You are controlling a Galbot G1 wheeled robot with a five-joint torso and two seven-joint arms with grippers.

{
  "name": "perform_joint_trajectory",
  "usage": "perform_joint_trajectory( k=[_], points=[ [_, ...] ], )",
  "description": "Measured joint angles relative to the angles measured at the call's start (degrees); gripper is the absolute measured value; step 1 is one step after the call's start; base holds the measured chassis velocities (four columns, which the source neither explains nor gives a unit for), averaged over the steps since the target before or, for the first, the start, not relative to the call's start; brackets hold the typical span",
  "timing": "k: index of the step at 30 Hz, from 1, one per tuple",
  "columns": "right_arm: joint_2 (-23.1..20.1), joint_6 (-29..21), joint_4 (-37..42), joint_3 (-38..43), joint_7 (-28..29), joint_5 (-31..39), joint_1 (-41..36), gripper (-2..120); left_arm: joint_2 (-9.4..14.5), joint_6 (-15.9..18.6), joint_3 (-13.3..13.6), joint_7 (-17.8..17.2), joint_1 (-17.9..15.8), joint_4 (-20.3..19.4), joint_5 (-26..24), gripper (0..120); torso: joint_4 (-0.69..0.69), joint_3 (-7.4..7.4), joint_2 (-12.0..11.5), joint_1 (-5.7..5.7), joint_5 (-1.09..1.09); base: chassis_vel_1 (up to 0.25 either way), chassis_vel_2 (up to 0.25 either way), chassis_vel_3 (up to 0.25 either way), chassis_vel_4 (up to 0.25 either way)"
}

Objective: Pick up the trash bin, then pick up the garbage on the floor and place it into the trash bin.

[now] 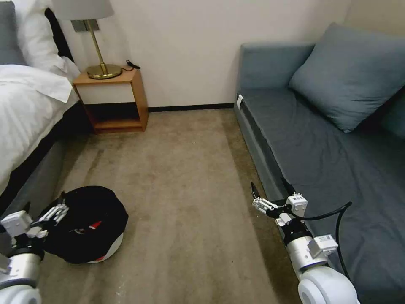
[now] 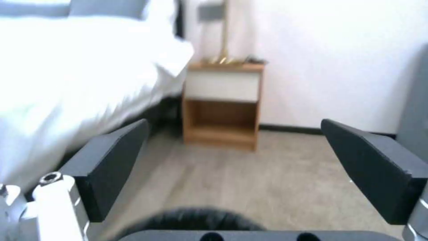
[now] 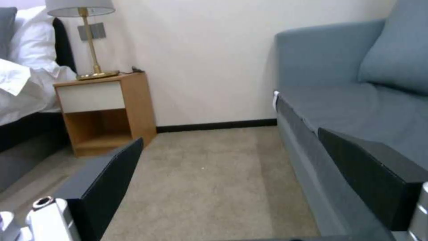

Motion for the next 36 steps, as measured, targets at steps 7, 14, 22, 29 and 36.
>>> perform_joint_trajectory(
  k=[7,14,22,29,36],
  points=[
    [0.0,0.0,0.0,0.0,0.0,0.0,0.0,100,-0.68,-11.88,7.07,0.65,4.38,-1.17,17.33,100,0.0,0.0,0.0,0.0,-0.02,0.0,0.0,0.0,0.0],
    [0.0,0.0,0.0,0.0,0.0,0.0,0.0,100,-1.41,-13.68,10.48,0.31,5.38,-0.99,19.66,100,0.0,0.0,0.0,0.0,-0.03,0.0,0.0,0.0,0.0],
    [0.0,0.0,0.0,0.0,0.0,0.0,0.01,100,-1.39,-13.53,10.41,0.19,5.27,-0.78,19.37,100,0.0,0.0,0.0,0.0,-0.03,0.0,0.0,0.0,0.0],
    [0.0,0.0,0.0,-0.01,0.0,0.0,0.0,100,-1.37,-13.31,10.31,0.13,5.2,-0.68,19.15,100,0.0,0.0,0.0,0.0,-0.03,0.0,0.0,0.0,0.0],
    [0.0,0.0,0.0,0.0,0.0,0.0,0.01,100,-1.35,-13.17,10.25,0.1,5.17,-0.63,18.98,100,0.0,0.0,-0.01,0.0,-0.03,0.0,0.0,0.0,0.0]
  ],
)
